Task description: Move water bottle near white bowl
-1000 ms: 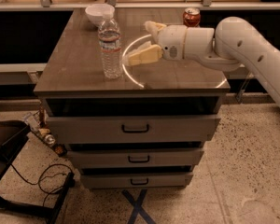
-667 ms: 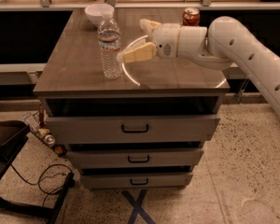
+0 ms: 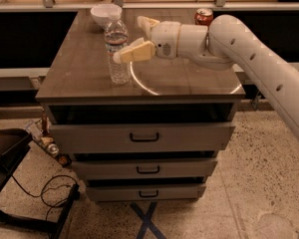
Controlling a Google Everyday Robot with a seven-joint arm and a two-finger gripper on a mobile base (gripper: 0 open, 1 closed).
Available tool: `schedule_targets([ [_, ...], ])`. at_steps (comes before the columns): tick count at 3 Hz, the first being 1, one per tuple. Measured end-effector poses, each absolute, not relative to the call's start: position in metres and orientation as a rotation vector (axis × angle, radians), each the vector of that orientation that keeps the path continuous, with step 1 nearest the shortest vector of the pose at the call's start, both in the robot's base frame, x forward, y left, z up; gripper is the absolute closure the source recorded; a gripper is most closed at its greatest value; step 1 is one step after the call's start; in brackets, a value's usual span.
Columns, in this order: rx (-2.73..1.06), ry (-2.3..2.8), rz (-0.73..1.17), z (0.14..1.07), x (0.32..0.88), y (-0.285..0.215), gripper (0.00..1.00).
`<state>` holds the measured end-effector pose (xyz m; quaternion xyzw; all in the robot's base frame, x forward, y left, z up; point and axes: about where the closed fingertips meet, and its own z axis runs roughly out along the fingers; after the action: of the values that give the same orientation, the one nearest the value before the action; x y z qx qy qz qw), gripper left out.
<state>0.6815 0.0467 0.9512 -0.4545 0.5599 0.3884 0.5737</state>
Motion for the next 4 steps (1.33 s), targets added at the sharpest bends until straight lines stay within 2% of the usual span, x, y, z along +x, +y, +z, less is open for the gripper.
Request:
schedule_targets([
  [1, -1.101, 1.279, 0.93, 0.952, 0.683, 0.064, 0.16],
  [4, -1.16, 1.258, 0.97, 0.954, 0.68, 0.087, 0.87],
])
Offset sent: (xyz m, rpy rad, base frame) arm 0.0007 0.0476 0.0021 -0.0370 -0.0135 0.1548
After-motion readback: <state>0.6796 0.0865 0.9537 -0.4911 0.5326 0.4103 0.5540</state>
